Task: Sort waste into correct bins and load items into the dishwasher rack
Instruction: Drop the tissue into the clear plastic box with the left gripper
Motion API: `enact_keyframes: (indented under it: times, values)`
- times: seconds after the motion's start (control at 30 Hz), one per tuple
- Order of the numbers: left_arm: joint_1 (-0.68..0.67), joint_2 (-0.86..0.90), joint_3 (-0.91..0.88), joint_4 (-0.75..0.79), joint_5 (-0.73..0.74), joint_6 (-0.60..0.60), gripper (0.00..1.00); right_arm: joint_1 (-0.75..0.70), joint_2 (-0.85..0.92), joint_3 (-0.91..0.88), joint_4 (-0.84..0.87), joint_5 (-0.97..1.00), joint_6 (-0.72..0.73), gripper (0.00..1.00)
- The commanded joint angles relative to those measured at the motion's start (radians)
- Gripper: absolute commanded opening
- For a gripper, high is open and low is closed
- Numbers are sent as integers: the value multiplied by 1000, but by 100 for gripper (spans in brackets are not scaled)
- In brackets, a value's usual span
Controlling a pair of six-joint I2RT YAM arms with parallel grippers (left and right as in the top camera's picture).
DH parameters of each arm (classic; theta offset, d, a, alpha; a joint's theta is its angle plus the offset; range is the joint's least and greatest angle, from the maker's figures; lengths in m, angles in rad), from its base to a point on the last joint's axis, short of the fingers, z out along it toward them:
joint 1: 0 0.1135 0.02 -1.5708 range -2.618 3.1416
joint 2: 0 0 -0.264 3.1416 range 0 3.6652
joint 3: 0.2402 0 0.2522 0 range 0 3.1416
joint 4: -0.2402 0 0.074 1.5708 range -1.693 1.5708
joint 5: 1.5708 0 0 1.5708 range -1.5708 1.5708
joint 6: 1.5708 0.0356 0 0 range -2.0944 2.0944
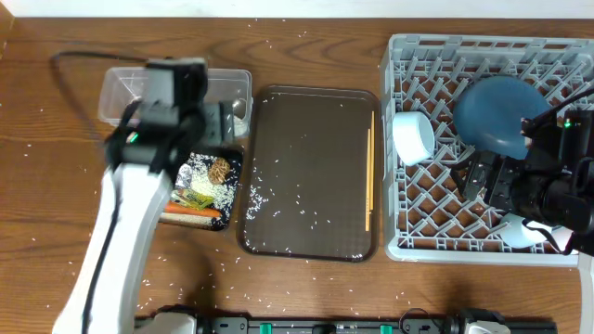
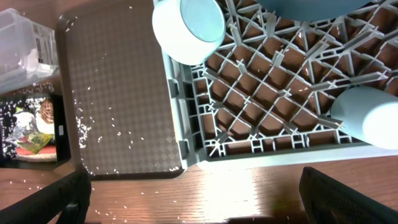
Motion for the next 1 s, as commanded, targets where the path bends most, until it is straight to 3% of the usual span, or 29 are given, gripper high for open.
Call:
enact_keyframes:
  times: [0.0, 0.13, 0.27, 0.47, 0.6, 0.63, 0.97]
  values:
    - [3, -29, 4, -143, -42, -101, 91, -13, -1, 10, -1, -8, -9, 99]
    - [36, -24, -32, -308, -107, -211, 91, -13, -1, 10, -9, -5, -9, 99]
    - [85, -16, -129, -323, -106, -298, 91, -13, -1, 10, -12, -5, -9, 99]
    - [105, -13, -321, -206, -69, -308, 86, -13, -1, 10, -15, -5, -9, 99]
    - [105, -2, -426, -46, -69, -310, 69, -13, -1, 10, -13, -4, -9, 99]
    - [105, 6, -446, -14, -69, -325, 68, -13, -1, 10, -13, -4, -9, 99]
    - [105, 140, -480, 129, -73, -342, 56, -13, -1, 10, -17, 2, -9, 99]
